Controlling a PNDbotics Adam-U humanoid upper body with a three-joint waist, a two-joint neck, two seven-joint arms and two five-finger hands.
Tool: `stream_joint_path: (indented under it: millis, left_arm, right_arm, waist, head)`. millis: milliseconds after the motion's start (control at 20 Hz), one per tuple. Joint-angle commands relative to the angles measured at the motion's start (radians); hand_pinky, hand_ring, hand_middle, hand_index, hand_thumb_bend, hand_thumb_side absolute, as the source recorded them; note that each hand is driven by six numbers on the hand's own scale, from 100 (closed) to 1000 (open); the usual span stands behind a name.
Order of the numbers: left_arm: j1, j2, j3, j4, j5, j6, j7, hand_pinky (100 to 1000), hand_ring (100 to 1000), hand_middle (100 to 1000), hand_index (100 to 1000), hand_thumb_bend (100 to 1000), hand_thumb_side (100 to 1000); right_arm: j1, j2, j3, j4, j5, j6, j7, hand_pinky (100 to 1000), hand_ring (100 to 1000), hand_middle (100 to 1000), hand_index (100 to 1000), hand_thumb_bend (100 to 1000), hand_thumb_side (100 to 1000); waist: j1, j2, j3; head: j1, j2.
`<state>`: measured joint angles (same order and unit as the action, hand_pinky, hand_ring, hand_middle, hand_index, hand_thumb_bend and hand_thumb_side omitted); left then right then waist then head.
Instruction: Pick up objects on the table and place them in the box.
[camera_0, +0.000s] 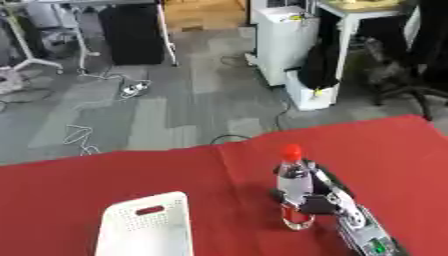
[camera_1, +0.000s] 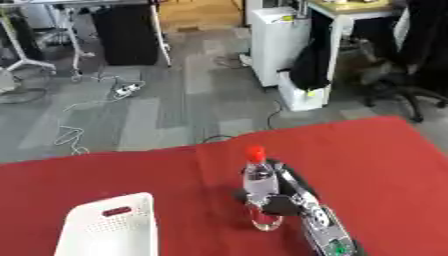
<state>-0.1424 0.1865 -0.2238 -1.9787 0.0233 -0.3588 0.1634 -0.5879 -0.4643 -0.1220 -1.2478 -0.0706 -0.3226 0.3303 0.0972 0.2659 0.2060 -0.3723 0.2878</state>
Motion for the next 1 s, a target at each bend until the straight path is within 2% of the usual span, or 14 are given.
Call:
stream_joint_path:
  millis: [50, 200, 450, 750, 1000]
  left_arm:
    - [-0.001, 0.001, 0.004, -0.021, 0.002, -0.002, -0.004, 935, 1000, 992, 828, 238, 1000]
    - [0.001, 0.0, 0.005, -0.021, 0.001, -0.001, -0.003, 935, 1000, 992, 828, 238, 1000]
    - [0.008, 0.003, 0.005, -0.021, -0.001, 0.002, -0.004, 935, 1000, 993, 828, 238, 1000]
    - [0.023, 0.014, 0.004, -0.021, -0.001, 0.009, -0.007, 935, 1000, 993, 829, 242, 1000]
    - [0.031, 0.025, 0.004, -0.021, 0.0, 0.014, -0.01, 934, 1000, 992, 830, 247, 1000]
  right_arm:
    - [-0.029, -0.008, -0.008, -0.039, -0.011, -0.007, -0.036, 100, 100, 100, 158, 557, 255]
    - [-0.031, -0.012, -0.009, -0.067, -0.006, -0.002, -0.063, 100, 100, 100, 153, 573, 206]
    - [-0.048, -0.044, 0.008, -0.124, -0.059, 0.011, -0.059, 100, 100, 100, 151, 548, 230]
    - [-0.12, -0.158, 0.074, -0.179, -0.182, 0.027, -0.031, 100, 100, 100, 150, 528, 271]
    - [-0.16, -0.257, 0.131, -0.193, -0.288, 0.025, -0.008, 100, 100, 100, 150, 521, 288]
  waist:
    - [-0.003, -0.013, 0.002]
    - [-0.002, -0.013, 0.002]
    - [-0.004, -0.021, 0.001]
    - [-0.022, -0.049, -0.001]
    - [-0.041, -0.077, 0.008]
  head:
    - [-0.01, -0.001]
    - [-0.009, 0.004]
    - [-0.004, 0.016]
    - [0.015, 0.024]
    - [0.037, 0.007]
